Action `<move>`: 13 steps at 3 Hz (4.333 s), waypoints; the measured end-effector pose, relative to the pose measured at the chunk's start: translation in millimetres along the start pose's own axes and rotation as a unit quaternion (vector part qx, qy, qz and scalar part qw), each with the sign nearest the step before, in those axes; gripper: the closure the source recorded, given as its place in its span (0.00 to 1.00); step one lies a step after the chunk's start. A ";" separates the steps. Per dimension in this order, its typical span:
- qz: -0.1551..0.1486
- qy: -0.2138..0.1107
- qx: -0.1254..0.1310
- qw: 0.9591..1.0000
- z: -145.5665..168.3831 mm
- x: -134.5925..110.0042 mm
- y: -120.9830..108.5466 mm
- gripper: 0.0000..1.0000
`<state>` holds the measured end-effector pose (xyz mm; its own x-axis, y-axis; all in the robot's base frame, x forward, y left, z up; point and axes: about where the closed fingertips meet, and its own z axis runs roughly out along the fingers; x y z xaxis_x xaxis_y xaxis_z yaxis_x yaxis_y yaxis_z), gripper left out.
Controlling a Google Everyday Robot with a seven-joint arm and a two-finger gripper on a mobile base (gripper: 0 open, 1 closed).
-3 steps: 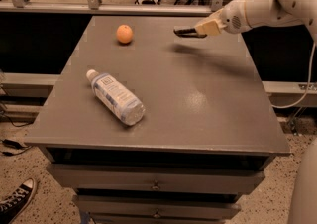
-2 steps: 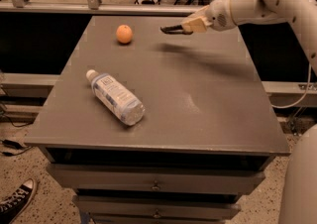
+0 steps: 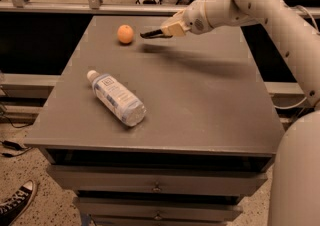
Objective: Move rxbar chocolate near orange
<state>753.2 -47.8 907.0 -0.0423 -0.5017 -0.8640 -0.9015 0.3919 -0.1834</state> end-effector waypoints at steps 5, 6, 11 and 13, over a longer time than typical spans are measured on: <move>0.000 0.027 -0.012 1.000 63.5 37.8 6.2 0.75; 0.001 0.031 -0.012 0.999 64.2 41.2 6.2 0.53; 0.031 -0.004 -0.011 0.999 56.5 26.5 -8.1 0.00; 0.119 -0.038 0.009 0.992 -42.4 35.3 -31.9 0.00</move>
Offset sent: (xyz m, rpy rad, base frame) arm 0.0162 0.0307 -0.0434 -0.0229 -0.0033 0.0114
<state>762.2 -110.6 902.2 -0.2201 -0.3332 -0.9168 -0.8618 0.5067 0.0227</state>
